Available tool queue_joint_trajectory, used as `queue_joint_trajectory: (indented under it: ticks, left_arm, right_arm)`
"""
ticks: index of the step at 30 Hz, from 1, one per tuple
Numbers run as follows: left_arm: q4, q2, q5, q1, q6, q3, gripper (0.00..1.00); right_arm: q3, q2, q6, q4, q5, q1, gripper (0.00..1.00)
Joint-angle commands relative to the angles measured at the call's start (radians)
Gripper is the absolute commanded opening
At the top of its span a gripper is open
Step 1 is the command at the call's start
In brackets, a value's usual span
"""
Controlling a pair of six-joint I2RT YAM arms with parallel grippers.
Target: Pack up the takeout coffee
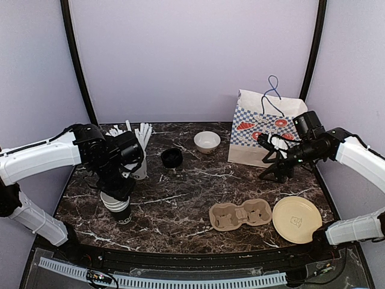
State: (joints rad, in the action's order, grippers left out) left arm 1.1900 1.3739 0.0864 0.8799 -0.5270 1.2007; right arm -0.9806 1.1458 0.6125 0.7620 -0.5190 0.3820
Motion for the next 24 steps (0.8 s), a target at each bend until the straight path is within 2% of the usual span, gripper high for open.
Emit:
queue_joint_trajectory:
  ticks: [1,3,8,14,17,19,20,22,23,24]
  left_arm:
    - [0.037,-0.009,0.022,-0.004,0.001,0.003,0.05]
    - [0.057,-0.010,0.056,-0.006,-0.003,0.020,0.00]
    - [0.116,-0.003,0.203,-0.072,0.002,0.062,0.00]
    - [0.026,-0.019,0.355,-0.295,0.102,0.101,0.00]
    - [-0.034,0.024,0.344,-0.399,0.157,0.077,0.00]
    - [-0.109,0.042,0.164,-0.435,0.217,0.056,0.00]
    - [-0.111,0.044,0.177,-0.441,0.216,0.051,0.00]
    - [-0.010,0.079,0.363,-0.446,0.164,0.112,0.00]
    - [0.047,0.082,0.383,-0.456,0.149,0.131,0.00]
    - [0.033,0.051,0.322,-0.492,0.165,0.144,0.00]
  right_arm:
    - [0.004,-0.005,0.004,-0.025,0.008,0.011,0.76]
    - [0.009,-0.006,0.006,-0.028,0.011,0.012,0.76]
    - [0.006,-0.002,0.008,-0.030,0.012,0.024,0.75]
    - [-0.015,0.007,0.003,-0.029,0.009,0.036,0.74]
    - [-0.021,0.011,0.001,-0.027,0.006,0.040,0.74]
    - [-0.028,0.012,0.005,-0.016,-0.001,0.043,0.74]
    - [-0.030,0.009,0.008,-0.012,-0.003,0.044,0.74]
    - [-0.032,0.009,0.012,-0.008,-0.003,0.044,0.74]
    - [-0.031,0.008,0.012,-0.008,-0.003,0.044,0.74]
    - [-0.030,0.009,0.012,-0.008,-0.004,0.044,0.74]
